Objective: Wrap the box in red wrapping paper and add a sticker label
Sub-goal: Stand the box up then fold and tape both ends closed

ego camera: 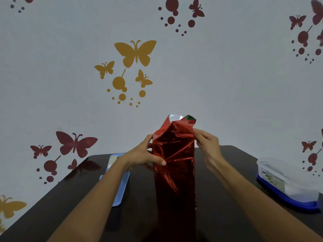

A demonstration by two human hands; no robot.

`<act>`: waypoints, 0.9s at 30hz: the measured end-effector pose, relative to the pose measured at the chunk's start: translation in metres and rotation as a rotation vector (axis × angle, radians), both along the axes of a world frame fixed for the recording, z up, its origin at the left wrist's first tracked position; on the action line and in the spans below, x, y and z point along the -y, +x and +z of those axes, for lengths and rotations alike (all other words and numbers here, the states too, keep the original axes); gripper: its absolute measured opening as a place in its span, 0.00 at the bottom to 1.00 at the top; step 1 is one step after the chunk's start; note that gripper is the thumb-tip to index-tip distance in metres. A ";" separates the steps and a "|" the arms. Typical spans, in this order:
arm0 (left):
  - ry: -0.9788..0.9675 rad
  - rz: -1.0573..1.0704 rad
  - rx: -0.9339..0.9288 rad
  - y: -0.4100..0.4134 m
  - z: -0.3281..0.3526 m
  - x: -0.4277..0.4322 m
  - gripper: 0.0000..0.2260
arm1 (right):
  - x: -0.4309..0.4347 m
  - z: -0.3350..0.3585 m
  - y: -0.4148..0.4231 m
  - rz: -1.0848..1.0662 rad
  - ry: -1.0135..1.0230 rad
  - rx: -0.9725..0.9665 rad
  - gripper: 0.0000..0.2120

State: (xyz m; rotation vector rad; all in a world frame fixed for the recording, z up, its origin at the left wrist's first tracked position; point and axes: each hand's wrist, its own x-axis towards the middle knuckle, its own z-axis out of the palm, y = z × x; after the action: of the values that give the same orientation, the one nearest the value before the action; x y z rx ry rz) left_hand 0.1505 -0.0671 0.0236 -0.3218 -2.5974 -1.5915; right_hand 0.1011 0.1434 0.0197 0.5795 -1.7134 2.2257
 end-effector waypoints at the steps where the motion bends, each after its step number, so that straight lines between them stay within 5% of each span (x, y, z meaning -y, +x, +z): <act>1: 0.004 0.008 0.001 0.002 -0.001 0.002 0.40 | 0.003 0.003 0.000 0.017 0.013 -0.021 0.10; 10: 0.000 -0.021 0.003 0.001 0.001 0.000 0.40 | 0.002 0.039 -0.003 0.178 0.336 -0.123 0.06; 21: -0.060 -0.011 -0.034 0.001 -0.001 0.001 0.41 | -0.009 0.050 -0.009 0.233 0.875 -0.170 0.16; 27: -0.051 -0.001 -0.032 0.002 -0.002 -0.001 0.41 | -0.005 0.053 -0.009 0.248 0.998 -0.183 0.23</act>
State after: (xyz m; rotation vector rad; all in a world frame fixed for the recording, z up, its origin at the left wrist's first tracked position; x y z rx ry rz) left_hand 0.1527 -0.0665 0.0220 -0.3496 -2.6173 -1.5102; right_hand 0.0918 0.1483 0.0723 1.1930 -2.6789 1.2153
